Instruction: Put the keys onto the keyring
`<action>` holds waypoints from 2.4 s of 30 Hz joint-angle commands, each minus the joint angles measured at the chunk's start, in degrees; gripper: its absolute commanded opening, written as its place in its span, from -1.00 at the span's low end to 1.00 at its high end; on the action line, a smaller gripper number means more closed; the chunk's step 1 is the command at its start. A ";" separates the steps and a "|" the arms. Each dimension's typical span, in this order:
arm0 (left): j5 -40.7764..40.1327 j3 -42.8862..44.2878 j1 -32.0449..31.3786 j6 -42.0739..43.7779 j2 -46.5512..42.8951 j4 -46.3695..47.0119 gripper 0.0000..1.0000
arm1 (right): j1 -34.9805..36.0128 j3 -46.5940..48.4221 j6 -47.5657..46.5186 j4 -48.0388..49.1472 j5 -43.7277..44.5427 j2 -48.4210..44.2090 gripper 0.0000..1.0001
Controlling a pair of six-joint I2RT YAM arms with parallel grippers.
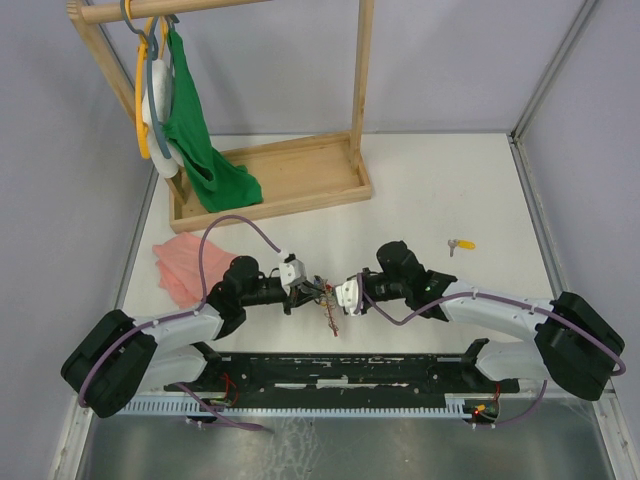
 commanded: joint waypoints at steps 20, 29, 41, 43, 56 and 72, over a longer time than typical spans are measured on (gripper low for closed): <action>1.22 -0.57 0.17 1.80 2.16 11.95 -0.40 | 0.75 7.84 -9.83 -16.03 3.37 -4.21 -0.99; 4.46 3.63 -1.38 9.22 5.82 9.13 -0.36 | 1.54 8.05 -10.30 -16.75 3.57 -4.21 -0.99; 5.68 7.02 -1.99 9.94 10.29 5.00 -0.44 | 1.89 7.69 -10.14 -16.37 4.08 -4.47 -0.99; 5.26 6.95 -1.96 10.26 10.42 4.05 -0.43 | 1.90 7.65 -10.13 -16.36 4.20 -4.44 -0.99; 0.94 6.10 -1.96 10.16 9.81 2.23 -0.42 | 1.90 7.37 -9.78 -15.87 4.08 -4.44 -0.99; 0.51 6.08 -3.20 9.00 10.01 2.14 -0.50 | 1.90 7.05 -9.30 -14.88 4.01 -4.31 -0.99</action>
